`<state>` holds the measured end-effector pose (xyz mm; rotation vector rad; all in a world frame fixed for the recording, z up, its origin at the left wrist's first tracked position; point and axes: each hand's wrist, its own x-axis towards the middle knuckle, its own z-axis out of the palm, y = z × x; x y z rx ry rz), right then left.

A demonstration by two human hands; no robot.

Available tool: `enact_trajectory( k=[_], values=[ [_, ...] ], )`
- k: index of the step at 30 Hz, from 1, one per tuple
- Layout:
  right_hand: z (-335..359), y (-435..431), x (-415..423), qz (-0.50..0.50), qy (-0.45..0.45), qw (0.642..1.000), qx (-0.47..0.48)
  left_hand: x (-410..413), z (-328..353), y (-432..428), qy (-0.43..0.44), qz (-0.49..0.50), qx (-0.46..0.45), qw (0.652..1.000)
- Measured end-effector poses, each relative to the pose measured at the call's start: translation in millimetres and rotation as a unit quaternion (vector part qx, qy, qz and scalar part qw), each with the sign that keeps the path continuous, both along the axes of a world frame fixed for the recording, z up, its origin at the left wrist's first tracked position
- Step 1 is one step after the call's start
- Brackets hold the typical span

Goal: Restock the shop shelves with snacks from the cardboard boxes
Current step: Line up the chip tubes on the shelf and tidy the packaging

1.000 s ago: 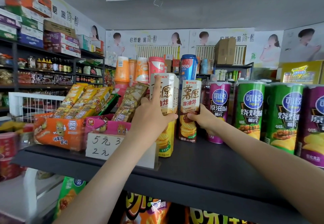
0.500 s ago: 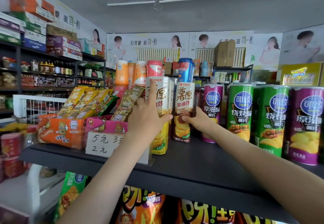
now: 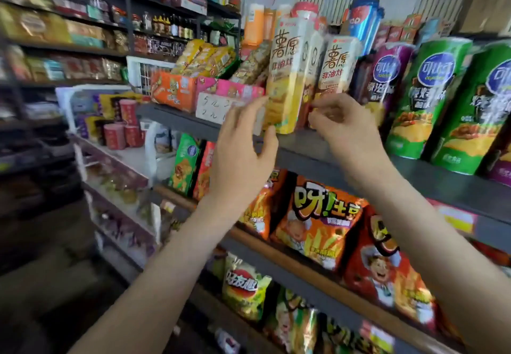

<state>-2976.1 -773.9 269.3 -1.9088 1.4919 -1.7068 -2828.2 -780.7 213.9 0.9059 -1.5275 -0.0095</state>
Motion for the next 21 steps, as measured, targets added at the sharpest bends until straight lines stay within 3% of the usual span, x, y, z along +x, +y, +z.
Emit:
enact_trajectory(
  k=[5,10,17,21],
  values=[
    [-81.3,53.5,70.6,0.166,0.002,0.985,0.049,57.9,-89.0,50.9,0.077,0.006,0.178,0.981],
    [-194.0,52.0,145.2,0.244,-0.001,0.933,0.264,139.0,-184.7,97.4,0.191,0.09,0.42,0.883],
    [-290.4,48.7,257.1,0.291,0.004,0.858,0.423,270.1,-289.9,146.9,0.29,0.196,0.555,0.755],
    [-326.5,44.2,344.6,0.315,0.003,0.82,0.478,374.0,-344.4,166.4,0.303,0.258,0.583,0.708]
  ],
)
